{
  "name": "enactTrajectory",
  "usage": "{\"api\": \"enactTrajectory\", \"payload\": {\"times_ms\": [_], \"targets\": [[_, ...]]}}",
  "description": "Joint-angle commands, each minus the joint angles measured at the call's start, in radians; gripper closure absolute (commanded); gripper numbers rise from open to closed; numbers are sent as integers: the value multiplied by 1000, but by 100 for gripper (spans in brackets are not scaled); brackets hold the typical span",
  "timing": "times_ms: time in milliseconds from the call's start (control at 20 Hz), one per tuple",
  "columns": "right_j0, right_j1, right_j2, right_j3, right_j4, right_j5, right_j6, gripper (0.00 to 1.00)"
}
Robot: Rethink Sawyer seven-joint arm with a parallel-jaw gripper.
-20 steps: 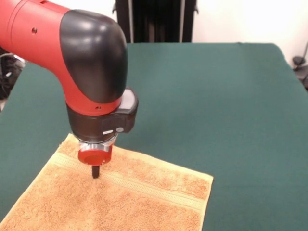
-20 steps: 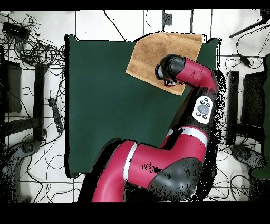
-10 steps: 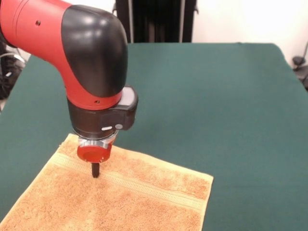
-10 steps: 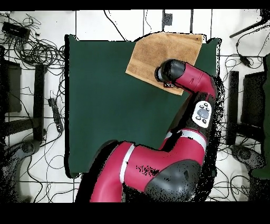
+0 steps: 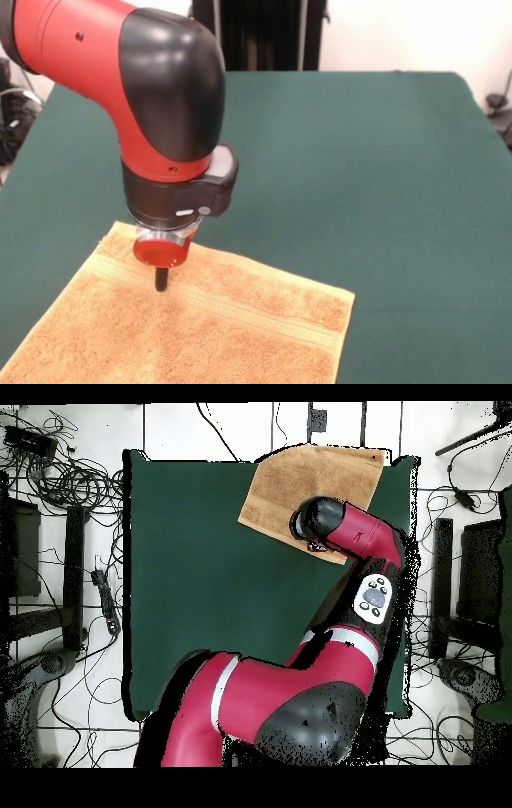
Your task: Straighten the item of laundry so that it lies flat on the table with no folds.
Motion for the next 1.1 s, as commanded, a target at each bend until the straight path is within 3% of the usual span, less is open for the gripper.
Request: {"api": "enactTrajectory", "payload": {"times_ms": [50,600,900,1100], "targets": [[61,120,20,183,55,172,409,0],[62,103,31,223,68,193,448,0],[78,139,-28,169,31,282,457,0],[36,110,76,229,119,205,453,0]]}}
